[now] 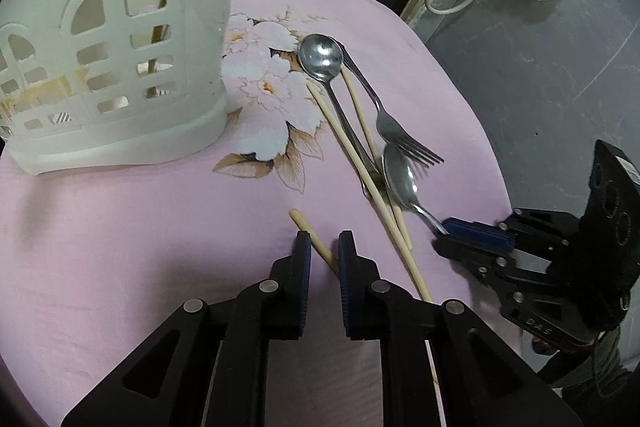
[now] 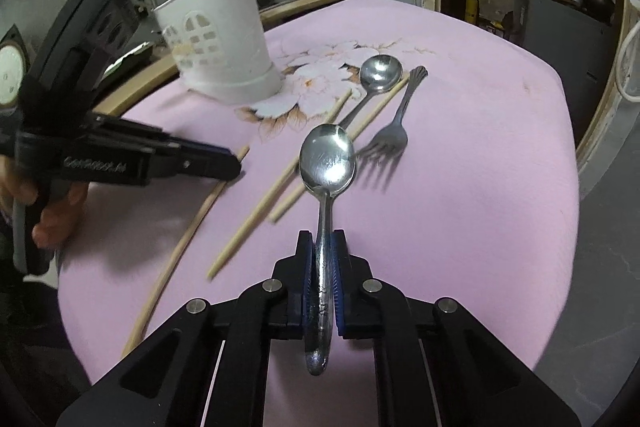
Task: Organize utensils
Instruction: 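Grasp the steel spoon with the right gripper while the left gripper grasps a chopstick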
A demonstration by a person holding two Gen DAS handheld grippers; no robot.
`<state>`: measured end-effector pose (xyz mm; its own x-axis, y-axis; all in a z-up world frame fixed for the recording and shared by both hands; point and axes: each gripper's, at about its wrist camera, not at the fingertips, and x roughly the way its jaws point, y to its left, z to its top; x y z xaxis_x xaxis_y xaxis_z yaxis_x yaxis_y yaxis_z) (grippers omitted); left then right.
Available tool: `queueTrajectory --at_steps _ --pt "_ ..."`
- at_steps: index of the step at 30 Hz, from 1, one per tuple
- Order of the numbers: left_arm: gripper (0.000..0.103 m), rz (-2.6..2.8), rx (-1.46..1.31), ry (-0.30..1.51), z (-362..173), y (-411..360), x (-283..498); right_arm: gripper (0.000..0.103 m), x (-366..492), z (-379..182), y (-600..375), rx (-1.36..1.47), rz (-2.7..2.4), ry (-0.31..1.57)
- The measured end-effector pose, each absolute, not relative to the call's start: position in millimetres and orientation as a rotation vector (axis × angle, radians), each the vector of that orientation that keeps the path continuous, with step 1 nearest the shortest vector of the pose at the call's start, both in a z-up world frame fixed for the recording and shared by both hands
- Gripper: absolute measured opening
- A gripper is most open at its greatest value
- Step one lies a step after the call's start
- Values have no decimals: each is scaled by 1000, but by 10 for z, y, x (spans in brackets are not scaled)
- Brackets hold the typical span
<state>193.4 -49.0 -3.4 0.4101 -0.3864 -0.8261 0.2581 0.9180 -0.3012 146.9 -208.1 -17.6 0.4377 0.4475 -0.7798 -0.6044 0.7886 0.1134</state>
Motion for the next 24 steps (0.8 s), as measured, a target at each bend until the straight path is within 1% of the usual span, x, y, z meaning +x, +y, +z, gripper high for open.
queueTrajectory --at_steps 5,7,8,10,16,22,24 --pt "13 -411 -76 1074 -41 -590 1883 9 1365 -145 -2123 -224 648 913" --pt "13 -414 -61 1075 -48 -602 1887 14 1380 -143 -2114 -227 642 910" --pt "13 -418 -53 1076 -48 -607 1890 21 1393 -142 -2112 -222 644 909" --pt "13 -422 -69 1083 -57 -583 1896 28 1426 -134 -2088 -211 651 902" --pt "13 -462 -140 1138 -44 -446 1882 29 1533 -139 -1987 -235 647 890" --pt "19 -478 -140 1200 -6 -498 1868 31 1640 -156 -1881 -269 654 884" --pt "20 -482 -148 1216 11 -488 1863 33 1667 -163 -1853 -278 656 885"
